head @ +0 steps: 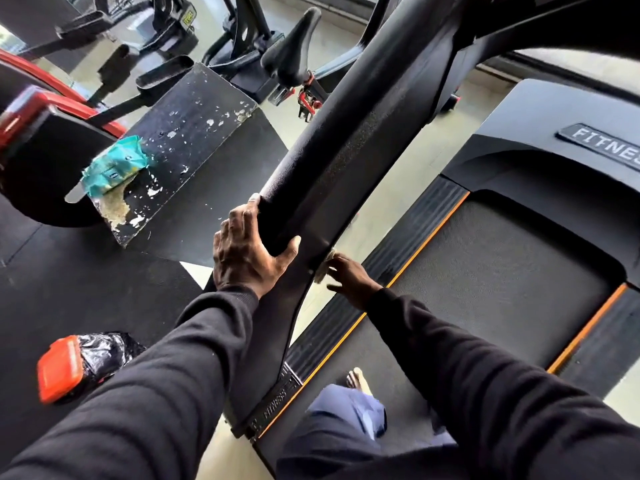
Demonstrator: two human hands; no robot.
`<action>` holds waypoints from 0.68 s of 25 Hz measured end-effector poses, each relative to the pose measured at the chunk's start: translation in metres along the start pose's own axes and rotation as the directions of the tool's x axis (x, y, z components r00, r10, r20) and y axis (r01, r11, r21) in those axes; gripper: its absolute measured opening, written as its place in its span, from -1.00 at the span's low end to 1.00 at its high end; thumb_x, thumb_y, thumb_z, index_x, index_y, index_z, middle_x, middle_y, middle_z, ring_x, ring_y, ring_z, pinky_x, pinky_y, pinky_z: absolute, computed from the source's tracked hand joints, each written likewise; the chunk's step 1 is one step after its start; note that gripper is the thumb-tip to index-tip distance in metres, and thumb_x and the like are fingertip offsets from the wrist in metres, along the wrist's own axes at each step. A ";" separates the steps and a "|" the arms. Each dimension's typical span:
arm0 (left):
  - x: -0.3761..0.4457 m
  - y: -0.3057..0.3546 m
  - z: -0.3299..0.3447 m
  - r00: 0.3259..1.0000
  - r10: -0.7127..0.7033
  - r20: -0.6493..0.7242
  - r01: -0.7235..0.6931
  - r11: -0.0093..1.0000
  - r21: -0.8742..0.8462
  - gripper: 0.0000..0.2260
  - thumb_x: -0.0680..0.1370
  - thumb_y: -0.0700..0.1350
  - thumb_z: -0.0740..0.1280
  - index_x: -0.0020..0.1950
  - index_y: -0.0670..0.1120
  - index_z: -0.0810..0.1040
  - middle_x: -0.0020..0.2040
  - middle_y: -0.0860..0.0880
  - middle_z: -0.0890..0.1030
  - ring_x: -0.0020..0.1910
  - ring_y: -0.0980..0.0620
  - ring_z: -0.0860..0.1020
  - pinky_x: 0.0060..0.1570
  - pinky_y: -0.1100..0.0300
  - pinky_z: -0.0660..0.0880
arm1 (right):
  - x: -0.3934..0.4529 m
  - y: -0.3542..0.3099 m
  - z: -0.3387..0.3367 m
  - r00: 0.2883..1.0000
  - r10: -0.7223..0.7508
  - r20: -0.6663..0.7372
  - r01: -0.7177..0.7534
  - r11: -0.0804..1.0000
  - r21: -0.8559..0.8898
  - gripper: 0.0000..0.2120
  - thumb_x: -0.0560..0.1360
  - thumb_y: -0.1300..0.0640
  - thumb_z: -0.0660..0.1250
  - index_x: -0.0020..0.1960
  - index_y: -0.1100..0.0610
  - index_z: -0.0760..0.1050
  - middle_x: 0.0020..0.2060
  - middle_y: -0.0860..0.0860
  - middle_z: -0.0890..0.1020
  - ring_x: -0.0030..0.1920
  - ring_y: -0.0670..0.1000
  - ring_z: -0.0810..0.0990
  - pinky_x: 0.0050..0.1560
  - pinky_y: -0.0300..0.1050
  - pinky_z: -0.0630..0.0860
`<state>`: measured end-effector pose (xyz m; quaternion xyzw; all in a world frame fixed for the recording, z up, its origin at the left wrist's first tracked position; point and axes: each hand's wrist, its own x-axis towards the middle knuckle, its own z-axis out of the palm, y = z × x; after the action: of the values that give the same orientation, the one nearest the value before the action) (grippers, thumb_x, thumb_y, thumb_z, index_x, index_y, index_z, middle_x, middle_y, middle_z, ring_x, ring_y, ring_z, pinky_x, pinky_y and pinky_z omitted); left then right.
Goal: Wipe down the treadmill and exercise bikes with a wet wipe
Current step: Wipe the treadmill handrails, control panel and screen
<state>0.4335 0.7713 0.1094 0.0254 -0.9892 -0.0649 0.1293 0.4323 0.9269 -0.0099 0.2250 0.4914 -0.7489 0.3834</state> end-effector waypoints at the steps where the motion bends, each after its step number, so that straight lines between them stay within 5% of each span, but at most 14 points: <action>1: 0.000 0.000 0.000 1.000 0.004 -0.001 -0.004 1.000 -0.002 -0.22 0.39 0.33 0.28 0.47 -0.11 0.33 0.23 -0.14 0.50 0.15 -0.19 0.48 0.13 -0.08 0.43 | 0.000 -0.001 0.000 0.999 -0.032 -0.036 0.033 0.999 0.031 -0.81 0.60 0.22 0.09 0.01 0.07 0.48 -0.14 -0.01 0.62 -0.16 -0.12 0.55 -0.10 -0.13 0.39; 3: 0.001 0.000 0.001 1.000 0.008 0.001 -0.008 1.000 -0.003 -0.23 0.39 0.33 0.27 0.47 -0.11 0.33 0.23 -0.13 0.50 0.14 -0.18 0.48 0.13 -0.08 0.43 | -0.001 -0.003 0.007 0.987 -0.120 -0.105 0.128 0.989 0.073 -0.77 0.58 0.29 0.07 -0.01 0.11 0.49 -0.12 0.10 0.59 -0.22 -0.06 0.53 -0.18 -0.18 0.41; 6: 0.001 -0.001 -0.001 1.000 0.005 0.005 -0.005 1.000 -0.020 -0.22 0.38 0.33 0.26 0.47 -0.09 0.32 0.24 -0.12 0.49 0.16 -0.19 0.48 0.16 -0.09 0.41 | -0.002 0.006 0.025 0.982 -0.171 -0.084 0.172 0.985 0.013 -0.66 0.57 0.42 0.07 -0.09 0.02 0.42 -0.30 -0.11 0.55 -0.39 -0.26 0.51 -0.34 -0.38 0.42; 10: 0.003 -0.006 -0.003 0.998 0.064 0.024 -0.062 0.993 -0.104 -0.24 0.40 0.28 0.32 0.50 -0.07 0.29 0.27 -0.11 0.45 0.22 -0.18 0.45 0.24 -0.10 0.35 | 0.007 0.025 0.042 0.930 -0.294 -0.218 0.313 0.948 0.056 -0.64 0.52 0.48 0.05 -0.11 0.08 0.46 -0.48 -0.19 0.56 -0.45 -0.21 0.50 -0.34 -0.24 0.42; 14: -0.009 -0.026 0.001 0.985 0.170 0.010 -0.167 0.974 -0.153 -0.28 0.45 0.22 0.35 0.51 -0.08 0.26 0.31 -0.15 0.40 0.26 -0.20 0.41 0.25 -0.11 0.37 | 0.008 0.069 0.067 0.911 -0.356 -0.207 0.372 0.928 0.039 -0.63 0.52 0.53 0.01 0.08 0.15 0.40 -0.46 -0.24 0.59 -0.49 -0.34 0.48 -0.46 -0.45 0.39; 17: -0.039 -0.060 0.007 0.983 0.185 0.005 -0.183 0.974 -0.134 -0.24 0.48 0.26 0.35 0.55 -0.07 0.18 0.34 -0.18 0.37 0.27 -0.21 0.41 0.27 -0.11 0.37 | 0.012 0.089 0.068 0.890 -0.385 -0.244 0.420 0.901 0.109 -0.67 0.57 0.44 0.06 0.17 0.15 0.44 -0.16 -0.10 0.59 -0.34 -0.38 0.52 -0.26 -0.45 0.45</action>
<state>0.4718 0.7150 0.0848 -0.0755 -0.9818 -0.1189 0.1276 0.4991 0.8416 -0.0404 0.2279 0.5048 -0.8199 0.1447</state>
